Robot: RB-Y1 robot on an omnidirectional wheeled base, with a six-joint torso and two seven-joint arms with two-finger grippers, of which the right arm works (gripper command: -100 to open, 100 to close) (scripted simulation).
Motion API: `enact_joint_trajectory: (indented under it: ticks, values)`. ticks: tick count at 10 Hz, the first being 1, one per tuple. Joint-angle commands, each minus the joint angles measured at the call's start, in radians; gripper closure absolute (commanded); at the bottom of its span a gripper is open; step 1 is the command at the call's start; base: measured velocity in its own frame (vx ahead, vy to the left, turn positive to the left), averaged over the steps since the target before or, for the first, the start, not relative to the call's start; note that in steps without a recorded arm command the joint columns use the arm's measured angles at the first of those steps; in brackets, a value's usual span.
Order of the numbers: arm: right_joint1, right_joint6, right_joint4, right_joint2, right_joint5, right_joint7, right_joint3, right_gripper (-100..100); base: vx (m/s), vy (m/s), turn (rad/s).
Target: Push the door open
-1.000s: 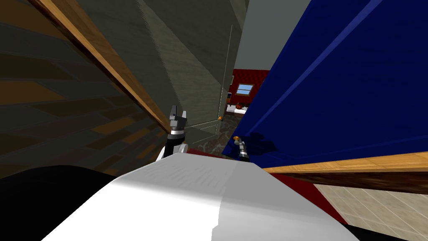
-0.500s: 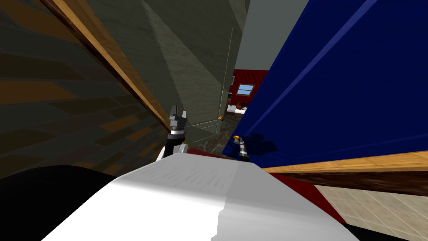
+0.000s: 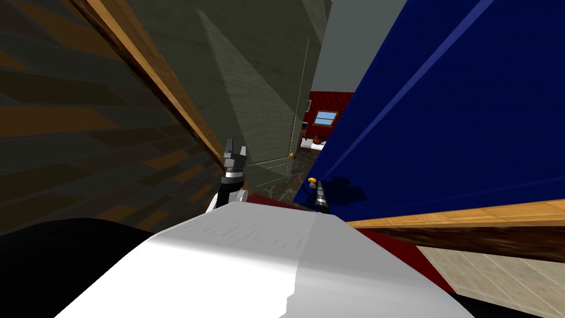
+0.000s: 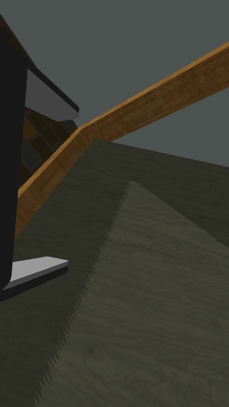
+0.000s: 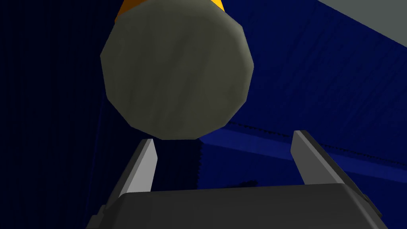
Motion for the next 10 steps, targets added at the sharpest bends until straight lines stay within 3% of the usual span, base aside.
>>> enact_joint_trajectory:
  ticks: [1, 3, 5, 8, 10]
  values:
    - [0.0, 0.003, -0.001, 0.0, -0.013, -0.039, 0.006, -100, -0.042, -0.009, 0.02]
    - [-0.004, 0.005, 0.003, -0.003, -0.035, -0.079, 0.014, -100, -0.031, -0.003, 0.031]
    - [-0.013, 0.01, 0.012, -0.007, -0.081, -0.146, 0.033, -100, -0.045, -0.006, 0.053]
    - [-0.017, 0.013, 0.016, -0.009, -0.105, -0.203, 0.042, -100, -0.047, -0.005, 0.024]
    - [-0.026, 0.018, 0.026, -0.012, -0.155, -0.269, 0.062, -100, -0.052, -0.006, 0.053]
